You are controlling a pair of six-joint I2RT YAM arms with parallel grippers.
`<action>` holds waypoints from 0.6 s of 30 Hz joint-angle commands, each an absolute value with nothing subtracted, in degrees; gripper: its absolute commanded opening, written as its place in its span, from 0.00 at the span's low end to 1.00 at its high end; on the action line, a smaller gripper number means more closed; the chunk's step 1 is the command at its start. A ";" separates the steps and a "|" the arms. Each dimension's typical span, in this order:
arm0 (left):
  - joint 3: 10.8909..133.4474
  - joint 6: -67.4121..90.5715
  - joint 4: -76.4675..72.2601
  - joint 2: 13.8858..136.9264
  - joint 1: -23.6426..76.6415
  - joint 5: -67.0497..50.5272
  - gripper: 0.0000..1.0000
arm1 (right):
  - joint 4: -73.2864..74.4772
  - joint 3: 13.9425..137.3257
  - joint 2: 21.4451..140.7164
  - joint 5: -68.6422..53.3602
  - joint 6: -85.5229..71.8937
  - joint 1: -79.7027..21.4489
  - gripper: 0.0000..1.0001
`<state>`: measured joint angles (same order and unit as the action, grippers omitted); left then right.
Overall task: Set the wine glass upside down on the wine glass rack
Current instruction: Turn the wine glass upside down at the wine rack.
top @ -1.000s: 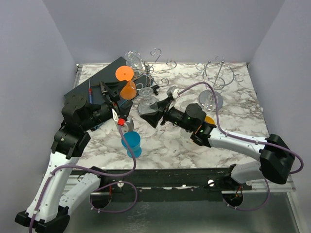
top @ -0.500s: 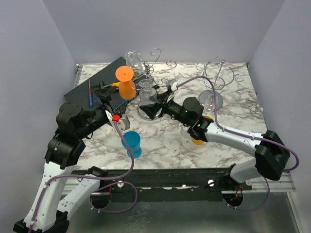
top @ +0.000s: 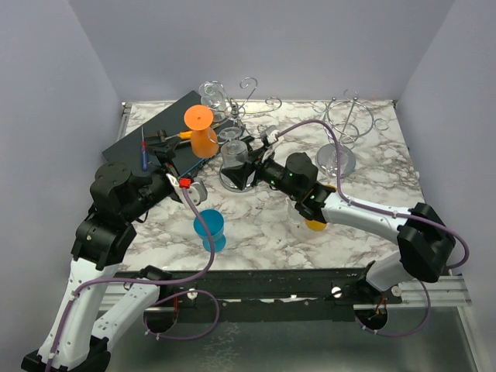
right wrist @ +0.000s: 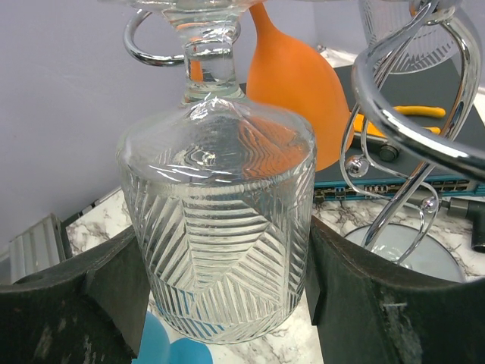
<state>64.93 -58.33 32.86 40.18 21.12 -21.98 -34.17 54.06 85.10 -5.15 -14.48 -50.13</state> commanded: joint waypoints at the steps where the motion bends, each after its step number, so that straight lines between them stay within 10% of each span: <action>1: 66.09 -57.58 33.62 39.64 21.26 -20.75 0.92 | -38.03 56.95 85.96 -4.00 -15.25 -49.57 0.48; 18: 66.53 -57.94 33.64 40.69 21.24 -21.62 0.92 | -40.02 59.96 90.26 -5.43 -17.09 -48.87 0.48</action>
<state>64.93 -58.30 32.88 40.29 21.12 -21.61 -34.63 56.38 89.12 -5.15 -16.51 -49.01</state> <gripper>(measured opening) 0.920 0.717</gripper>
